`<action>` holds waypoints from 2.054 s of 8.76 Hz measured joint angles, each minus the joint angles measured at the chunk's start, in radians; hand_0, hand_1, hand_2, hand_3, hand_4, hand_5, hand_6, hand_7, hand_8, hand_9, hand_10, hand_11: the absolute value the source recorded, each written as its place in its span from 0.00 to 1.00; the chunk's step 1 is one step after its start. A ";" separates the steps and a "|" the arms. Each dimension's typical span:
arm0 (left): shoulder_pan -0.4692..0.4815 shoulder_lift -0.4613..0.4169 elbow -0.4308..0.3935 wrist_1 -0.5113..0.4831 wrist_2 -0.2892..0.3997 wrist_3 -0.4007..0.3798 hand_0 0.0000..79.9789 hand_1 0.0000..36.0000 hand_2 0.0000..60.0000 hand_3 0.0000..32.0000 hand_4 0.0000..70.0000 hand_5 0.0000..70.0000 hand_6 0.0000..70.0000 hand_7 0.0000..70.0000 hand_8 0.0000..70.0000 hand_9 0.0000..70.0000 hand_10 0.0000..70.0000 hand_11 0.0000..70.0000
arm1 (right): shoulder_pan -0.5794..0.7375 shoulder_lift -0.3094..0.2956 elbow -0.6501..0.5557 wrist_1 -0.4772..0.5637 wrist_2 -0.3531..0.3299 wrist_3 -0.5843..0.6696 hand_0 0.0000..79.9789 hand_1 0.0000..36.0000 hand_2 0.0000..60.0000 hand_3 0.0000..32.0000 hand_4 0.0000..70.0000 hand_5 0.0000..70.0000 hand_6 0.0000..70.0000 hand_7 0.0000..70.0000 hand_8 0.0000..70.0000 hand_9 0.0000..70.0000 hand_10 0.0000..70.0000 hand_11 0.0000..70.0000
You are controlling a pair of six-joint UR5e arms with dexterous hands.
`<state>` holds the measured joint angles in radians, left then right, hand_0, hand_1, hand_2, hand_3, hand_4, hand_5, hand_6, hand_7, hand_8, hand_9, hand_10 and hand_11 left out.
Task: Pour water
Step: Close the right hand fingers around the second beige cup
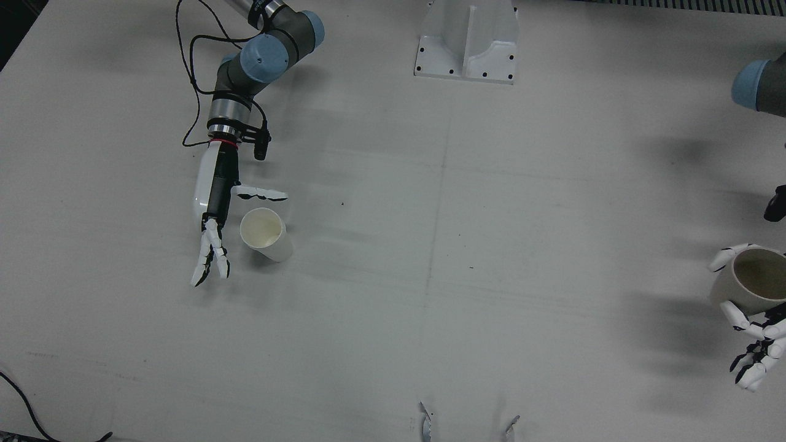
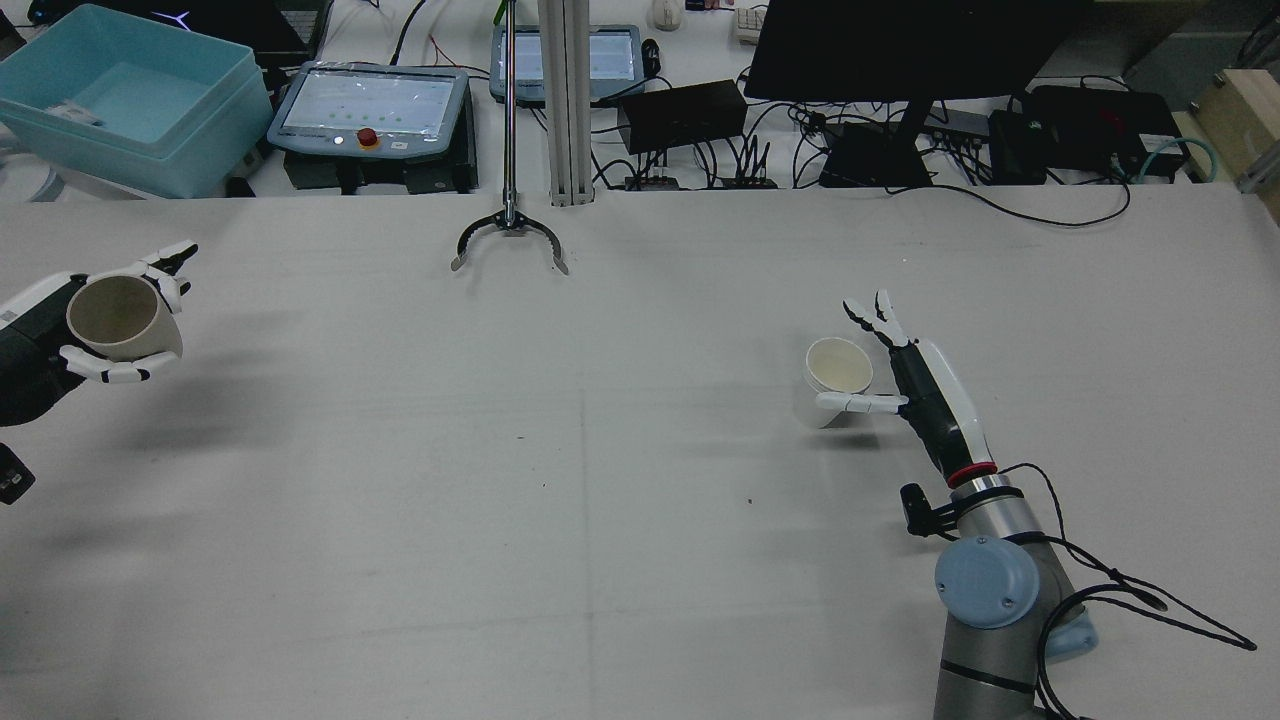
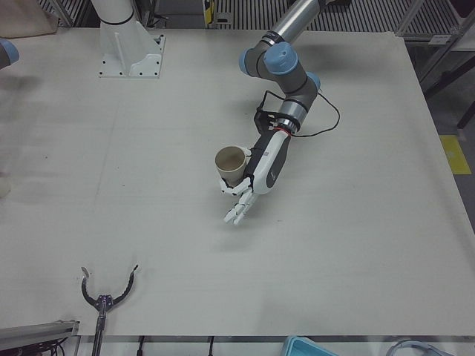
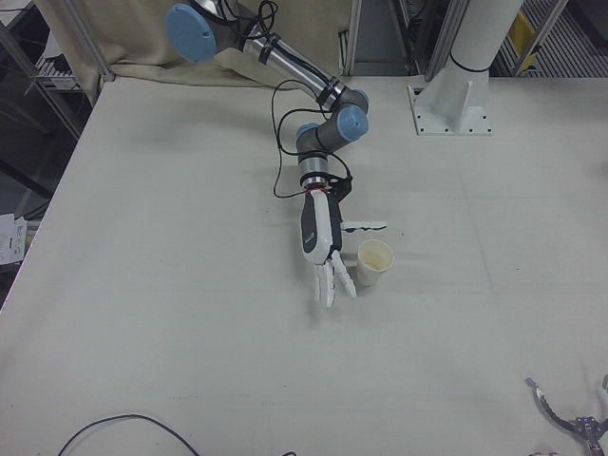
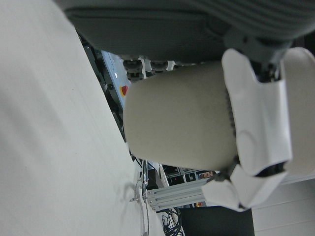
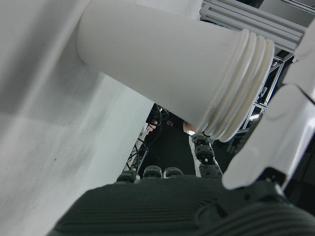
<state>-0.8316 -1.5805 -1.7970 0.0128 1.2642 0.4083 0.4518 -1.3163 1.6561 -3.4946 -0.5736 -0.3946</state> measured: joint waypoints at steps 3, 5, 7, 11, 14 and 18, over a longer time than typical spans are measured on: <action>0.001 0.021 -0.003 -0.004 0.000 0.000 0.63 1.00 1.00 0.00 0.54 0.86 0.06 0.16 0.04 0.07 0.08 0.16 | -0.005 0.028 -0.026 0.000 0.000 -0.016 0.55 0.26 0.08 0.00 0.06 0.03 0.01 0.00 0.03 0.03 0.02 0.04; 0.002 0.024 -0.004 -0.005 0.000 0.000 0.63 1.00 1.00 0.00 0.54 0.86 0.05 0.16 0.04 0.07 0.08 0.16 | -0.008 0.033 -0.032 0.001 0.000 -0.017 0.55 0.27 0.10 0.00 0.08 0.03 0.03 0.02 0.04 0.04 0.03 0.06; 0.002 0.025 -0.002 -0.005 0.000 0.000 0.63 1.00 1.00 0.00 0.54 0.85 0.06 0.16 0.04 0.07 0.08 0.16 | -0.008 0.038 -0.033 0.011 0.000 -0.013 0.57 0.30 0.16 0.00 0.12 0.11 0.10 0.17 0.07 0.12 0.13 0.20; 0.005 0.025 0.002 -0.005 0.000 0.002 0.64 1.00 1.00 0.00 0.54 0.87 0.06 0.16 0.04 0.07 0.08 0.16 | -0.013 0.049 -0.041 0.041 0.000 -0.011 0.55 0.26 0.11 0.00 0.10 0.06 0.05 0.08 0.04 0.04 0.05 0.09; 0.006 0.025 0.003 -0.004 0.000 0.004 0.65 1.00 1.00 0.00 0.54 0.88 0.06 0.17 0.04 0.07 0.08 0.16 | -0.013 0.042 -0.042 0.112 0.001 -0.006 0.57 0.28 0.11 0.00 0.11 0.08 0.06 0.10 0.04 0.04 0.05 0.08; 0.009 0.024 0.008 -0.004 -0.001 0.009 0.64 1.00 1.00 0.00 0.53 0.88 0.06 0.16 0.04 0.07 0.08 0.16 | -0.013 0.032 -0.042 0.124 0.000 -0.003 0.57 0.28 0.10 0.00 0.10 0.07 0.06 0.09 0.03 0.03 0.05 0.08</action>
<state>-0.8229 -1.5568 -1.7893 0.0092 1.2635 0.4174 0.4387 -1.2847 1.6141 -3.3703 -0.5735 -0.3978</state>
